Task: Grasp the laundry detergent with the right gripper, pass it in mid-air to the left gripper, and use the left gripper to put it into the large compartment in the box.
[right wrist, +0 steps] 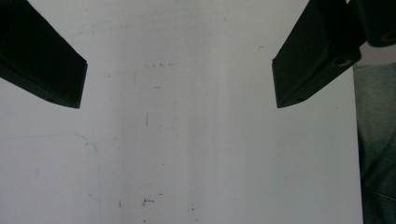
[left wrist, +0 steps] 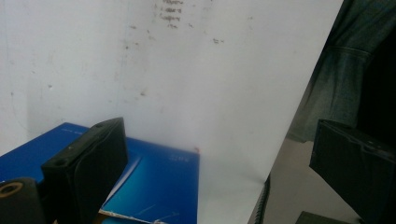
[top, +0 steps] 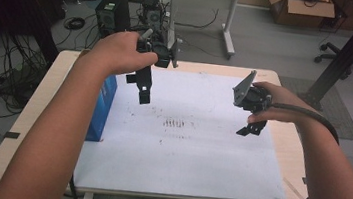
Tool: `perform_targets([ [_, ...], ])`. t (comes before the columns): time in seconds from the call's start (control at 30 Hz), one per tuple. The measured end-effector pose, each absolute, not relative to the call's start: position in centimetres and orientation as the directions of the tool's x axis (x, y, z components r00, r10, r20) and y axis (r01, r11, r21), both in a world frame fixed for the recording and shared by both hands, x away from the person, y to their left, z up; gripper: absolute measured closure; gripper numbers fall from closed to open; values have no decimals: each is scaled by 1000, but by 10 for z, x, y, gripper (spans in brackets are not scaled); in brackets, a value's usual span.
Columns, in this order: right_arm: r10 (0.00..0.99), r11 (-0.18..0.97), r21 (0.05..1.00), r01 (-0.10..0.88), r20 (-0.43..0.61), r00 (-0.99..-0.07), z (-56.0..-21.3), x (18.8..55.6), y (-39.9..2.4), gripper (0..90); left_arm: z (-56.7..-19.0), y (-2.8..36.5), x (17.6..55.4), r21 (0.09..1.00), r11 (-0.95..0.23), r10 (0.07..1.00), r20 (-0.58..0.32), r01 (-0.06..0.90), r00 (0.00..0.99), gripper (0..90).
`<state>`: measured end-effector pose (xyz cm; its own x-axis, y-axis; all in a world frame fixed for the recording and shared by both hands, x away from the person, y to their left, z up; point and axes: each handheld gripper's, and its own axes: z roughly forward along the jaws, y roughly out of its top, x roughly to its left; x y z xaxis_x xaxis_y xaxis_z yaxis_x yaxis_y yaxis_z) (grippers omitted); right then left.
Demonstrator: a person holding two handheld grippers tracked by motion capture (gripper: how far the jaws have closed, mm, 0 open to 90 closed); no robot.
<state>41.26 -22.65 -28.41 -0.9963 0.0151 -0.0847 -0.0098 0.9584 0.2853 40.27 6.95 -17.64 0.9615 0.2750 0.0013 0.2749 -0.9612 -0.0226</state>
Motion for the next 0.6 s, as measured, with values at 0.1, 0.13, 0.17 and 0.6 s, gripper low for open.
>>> perform_targets([
  [0.1,18,958,287,-7,-84,-996,-285,414,-227,33,-179,70,404,-30,-962,270,1,270,963,47],
  [0.13,18,957,290,-7,-84,-996,-285,415,-227,33,-180,71,405,-29,-961,274,0,274,962,48],
  [0.17,18,957,289,-7,-83,-996,-285,415,-227,33,-181,71,405,-30,-963,269,1,269,963,46],
  [0.6,9,957,289,-15,-81,-997,-287,419,-221,33,-188,68,412,-15,-964,265,-4,265,964,45],
])
